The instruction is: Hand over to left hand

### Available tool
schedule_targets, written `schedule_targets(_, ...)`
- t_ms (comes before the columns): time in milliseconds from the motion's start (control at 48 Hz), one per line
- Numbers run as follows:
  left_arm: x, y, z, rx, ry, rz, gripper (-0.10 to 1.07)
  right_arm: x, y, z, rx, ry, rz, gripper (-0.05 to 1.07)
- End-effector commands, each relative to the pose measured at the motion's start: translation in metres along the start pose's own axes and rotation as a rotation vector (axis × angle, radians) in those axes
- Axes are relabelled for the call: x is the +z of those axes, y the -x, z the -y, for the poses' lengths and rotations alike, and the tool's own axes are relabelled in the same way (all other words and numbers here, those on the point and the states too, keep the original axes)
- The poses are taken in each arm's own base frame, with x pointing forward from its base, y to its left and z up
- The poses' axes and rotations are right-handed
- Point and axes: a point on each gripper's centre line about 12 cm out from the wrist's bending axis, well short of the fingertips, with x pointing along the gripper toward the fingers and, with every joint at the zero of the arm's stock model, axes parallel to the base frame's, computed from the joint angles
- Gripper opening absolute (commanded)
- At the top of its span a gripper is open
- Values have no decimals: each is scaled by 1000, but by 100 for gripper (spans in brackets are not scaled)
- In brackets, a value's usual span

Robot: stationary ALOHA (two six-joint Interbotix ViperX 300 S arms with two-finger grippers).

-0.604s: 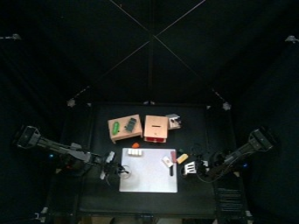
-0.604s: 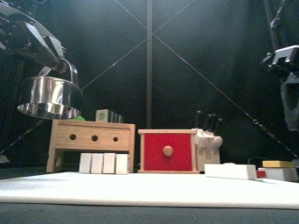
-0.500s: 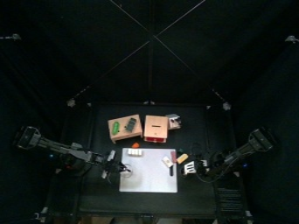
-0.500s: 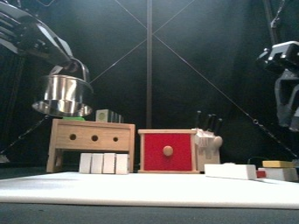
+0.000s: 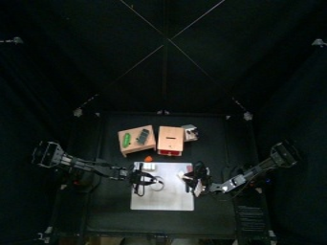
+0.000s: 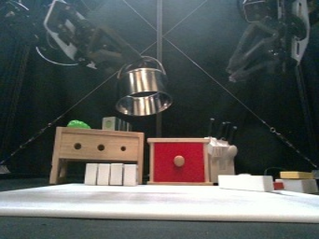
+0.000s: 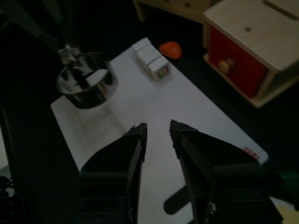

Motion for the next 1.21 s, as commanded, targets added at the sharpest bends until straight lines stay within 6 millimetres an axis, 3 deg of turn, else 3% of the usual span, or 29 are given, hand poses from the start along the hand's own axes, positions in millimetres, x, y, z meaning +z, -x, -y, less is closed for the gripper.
schedule_targets(0, 15, -15, -6, 19, 3, 40, 62, 17, -5, -9, 10, 45, 47, 71)
schedule_targets(188, 18, -34, -6, 19, -3, 41, 62, 19, -22, -16, -31, 134, 29, 71)
schedule_targets(667, 22, -38, -4, 13, -15, 51, 62, 18, -40, -7, 14, 97, -27, 71)
schedule_targets(1021, 23, -38, -4, 13, -13, 53, 63, 18, -41, -4, 8, 101, -26, 52)
schedule_targets(1188, 23, -38, -5, 14, -13, 52, 65, 18, -41, -4, 7, 97, -28, 52)
